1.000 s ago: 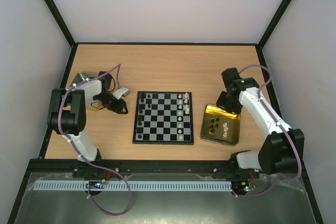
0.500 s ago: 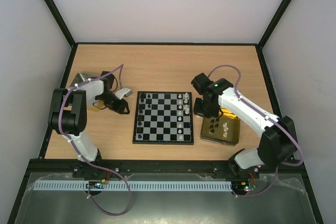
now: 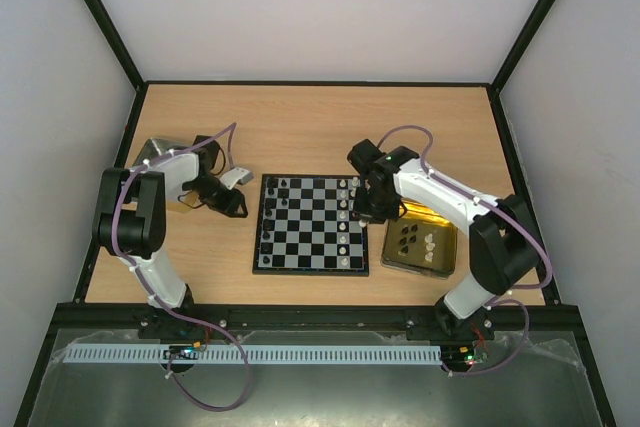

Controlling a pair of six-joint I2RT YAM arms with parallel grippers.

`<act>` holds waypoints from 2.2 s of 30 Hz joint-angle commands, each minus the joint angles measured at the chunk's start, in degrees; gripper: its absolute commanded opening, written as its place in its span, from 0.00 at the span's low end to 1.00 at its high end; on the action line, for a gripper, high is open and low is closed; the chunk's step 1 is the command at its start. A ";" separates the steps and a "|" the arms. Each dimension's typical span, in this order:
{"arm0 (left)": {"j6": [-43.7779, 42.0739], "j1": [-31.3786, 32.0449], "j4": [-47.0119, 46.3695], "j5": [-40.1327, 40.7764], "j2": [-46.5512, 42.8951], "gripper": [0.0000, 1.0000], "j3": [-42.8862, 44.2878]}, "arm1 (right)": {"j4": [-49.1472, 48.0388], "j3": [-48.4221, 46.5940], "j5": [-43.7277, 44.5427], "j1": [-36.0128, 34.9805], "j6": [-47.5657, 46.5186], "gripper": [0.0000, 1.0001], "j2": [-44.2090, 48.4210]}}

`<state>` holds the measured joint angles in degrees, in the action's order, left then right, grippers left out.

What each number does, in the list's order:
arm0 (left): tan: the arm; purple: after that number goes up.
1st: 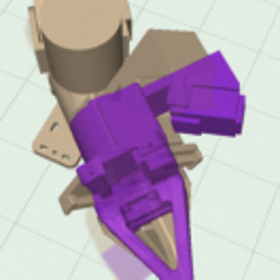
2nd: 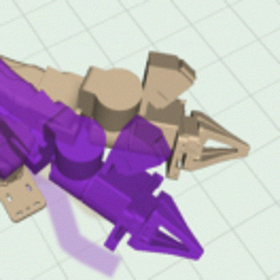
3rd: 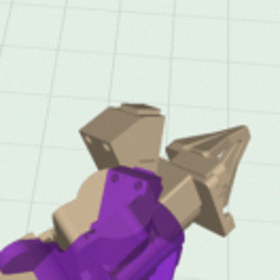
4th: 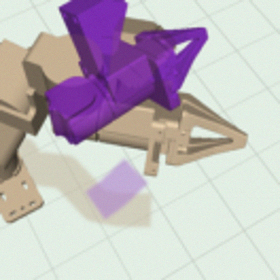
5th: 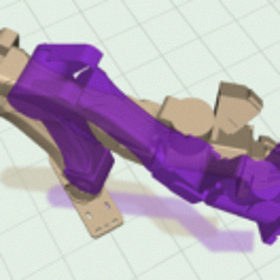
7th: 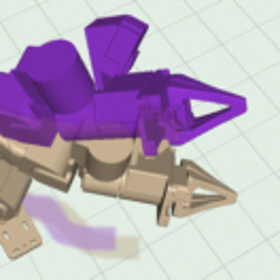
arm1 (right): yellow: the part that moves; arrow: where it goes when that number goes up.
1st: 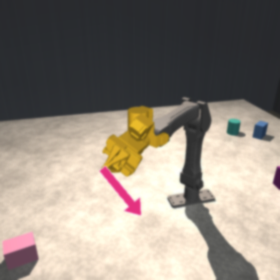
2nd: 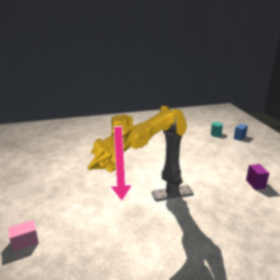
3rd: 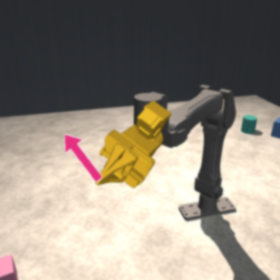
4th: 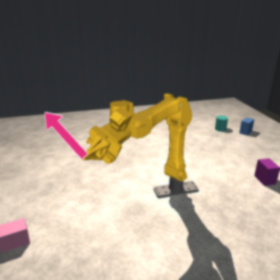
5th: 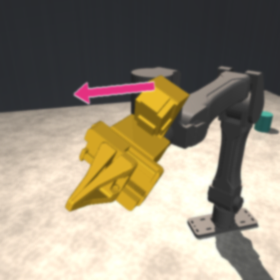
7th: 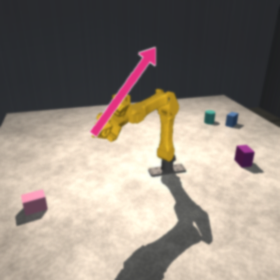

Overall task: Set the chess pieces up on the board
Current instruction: Place the chess piece on the chessboard.

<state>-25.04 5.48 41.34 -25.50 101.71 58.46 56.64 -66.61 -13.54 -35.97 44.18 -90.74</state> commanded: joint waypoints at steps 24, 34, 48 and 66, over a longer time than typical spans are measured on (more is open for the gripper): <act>-0.45 0.33 -1.18 1.49 0.79 0.39 -2.31 | -2.28 -3.45 -1.09 -1.21 -1.48 0.13 -6.75; -0.63 0.33 -1.26 1.59 0.69 0.39 -2.47 | -3.20 -3.08 -1.83 -1.21 -1.54 0.13 -7.57; -0.63 0.24 -1.60 1.55 0.35 0.39 -3.10 | -2.96 -2.58 -2.45 -1.72 -1.94 0.17 -7.77; -0.63 0.24 -2.09 1.64 0.03 0.39 -4.33 | 3.24 -8.91 3.11 -1.51 -1.34 0.30 -3.81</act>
<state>-25.08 5.48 39.22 -25.67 100.64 56.73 54.72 -70.87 -14.98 -37.52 42.65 -97.97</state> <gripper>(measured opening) 0.389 0.299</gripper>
